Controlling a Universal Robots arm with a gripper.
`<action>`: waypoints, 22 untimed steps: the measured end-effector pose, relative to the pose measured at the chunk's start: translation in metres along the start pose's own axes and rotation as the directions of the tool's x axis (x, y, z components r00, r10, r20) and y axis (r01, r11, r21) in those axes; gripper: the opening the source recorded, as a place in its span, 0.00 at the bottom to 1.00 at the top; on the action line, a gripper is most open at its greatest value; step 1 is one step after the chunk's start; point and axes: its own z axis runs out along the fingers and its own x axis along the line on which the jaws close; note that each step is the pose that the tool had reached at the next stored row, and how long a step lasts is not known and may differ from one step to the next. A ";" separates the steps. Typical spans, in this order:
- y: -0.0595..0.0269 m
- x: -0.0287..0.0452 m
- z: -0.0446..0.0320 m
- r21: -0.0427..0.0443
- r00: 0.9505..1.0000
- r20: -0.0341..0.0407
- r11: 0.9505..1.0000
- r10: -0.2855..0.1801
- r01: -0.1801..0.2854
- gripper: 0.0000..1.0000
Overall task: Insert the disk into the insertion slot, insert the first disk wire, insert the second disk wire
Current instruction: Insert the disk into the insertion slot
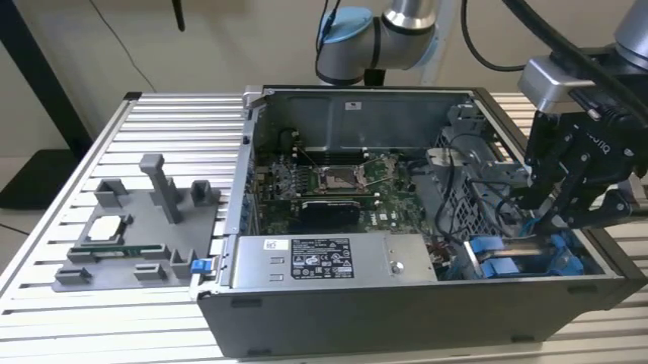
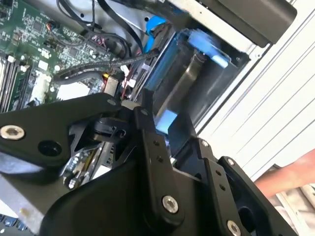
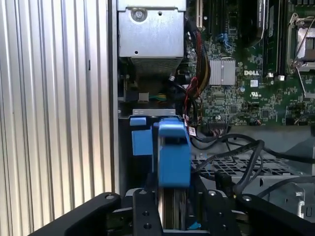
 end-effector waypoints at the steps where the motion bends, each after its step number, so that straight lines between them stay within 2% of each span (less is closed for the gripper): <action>1: 0.0000 -0.0001 -0.0044 0.000 1.000 0.000 1.000 0.000 0.000 1.00; 4: 0.0000 -0.0006 -0.0181 0.000 1.000 0.000 1.000 0.000 0.000 1.00; 6: 0.0003 -0.0009 -0.0242 0.000 1.000 0.000 1.000 0.000 0.000 1.00; 10: 0.0061 -0.0052 -0.0243 0.001 1.000 0.001 1.000 0.000 0.000 1.00; 13: 0.0082 -0.0161 -0.0226 0.003 1.000 0.000 1.000 0.000 0.000 1.00; 15: 0.0083 -0.0203 -0.0212 0.004 1.000 0.001 1.000 0.000 0.000 1.00; 22: 0.0078 -0.0227 -0.0202 0.004 1.000 0.001 1.000 0.000 0.000 1.00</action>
